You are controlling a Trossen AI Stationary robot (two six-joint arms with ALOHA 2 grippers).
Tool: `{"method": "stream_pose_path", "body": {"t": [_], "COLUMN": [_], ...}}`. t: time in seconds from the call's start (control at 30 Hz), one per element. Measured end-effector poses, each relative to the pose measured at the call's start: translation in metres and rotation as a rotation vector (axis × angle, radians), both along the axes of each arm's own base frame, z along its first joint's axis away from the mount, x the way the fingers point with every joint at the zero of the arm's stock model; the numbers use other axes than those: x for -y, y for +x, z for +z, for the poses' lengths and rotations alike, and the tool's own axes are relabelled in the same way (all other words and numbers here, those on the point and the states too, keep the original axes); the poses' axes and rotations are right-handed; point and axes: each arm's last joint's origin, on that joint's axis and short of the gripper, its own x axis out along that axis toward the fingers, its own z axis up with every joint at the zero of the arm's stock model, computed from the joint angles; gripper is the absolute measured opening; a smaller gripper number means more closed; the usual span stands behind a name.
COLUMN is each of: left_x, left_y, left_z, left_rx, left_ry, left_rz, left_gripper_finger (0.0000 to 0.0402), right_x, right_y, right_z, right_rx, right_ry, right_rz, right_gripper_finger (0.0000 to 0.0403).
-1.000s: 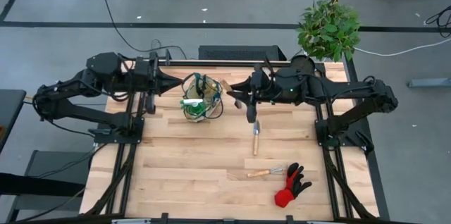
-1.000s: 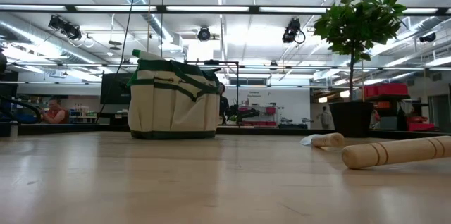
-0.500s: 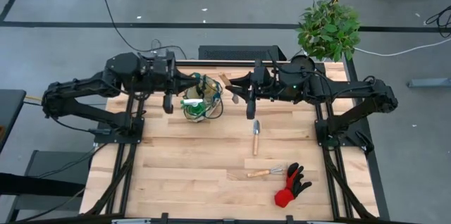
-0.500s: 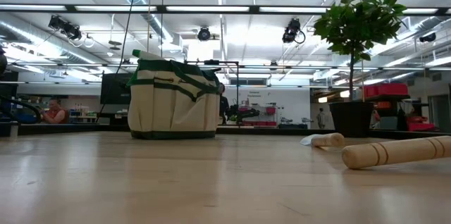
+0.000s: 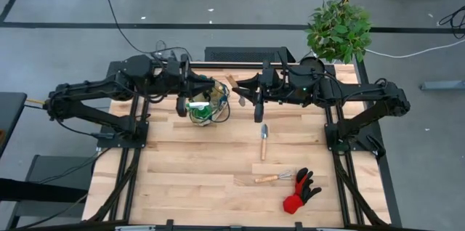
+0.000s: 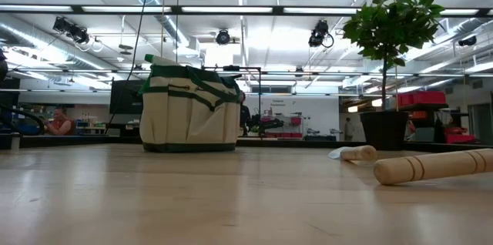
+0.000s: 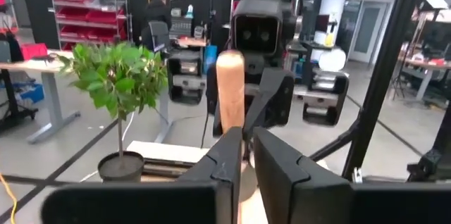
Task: Pick & Place Garden tools in Gardening bag
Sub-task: Put the right brown trowel into the gardening bag
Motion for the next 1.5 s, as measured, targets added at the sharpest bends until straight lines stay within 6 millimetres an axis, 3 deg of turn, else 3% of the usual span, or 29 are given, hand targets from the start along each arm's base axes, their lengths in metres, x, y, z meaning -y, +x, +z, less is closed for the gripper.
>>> {"method": "stream_pose_path", "body": {"t": [1.0,1.5], "left_x": [-0.004,-0.004], "left_y": [0.024,0.027], "left_z": [-0.006,-0.003], "left_rx": [0.044,0.089], "left_ry": [-0.032,-0.029], "left_rz": [0.03,0.029], "left_gripper_finger": [0.0247,0.0278], "right_x": [0.0,0.0], "right_y": [0.0,0.0], "right_z": [0.0,0.0], "right_rx": [-0.005,0.001], "right_ry": [-0.023,-0.023], "right_rz": [0.002,0.001], "right_gripper_finger": [0.0066,0.0066]}}
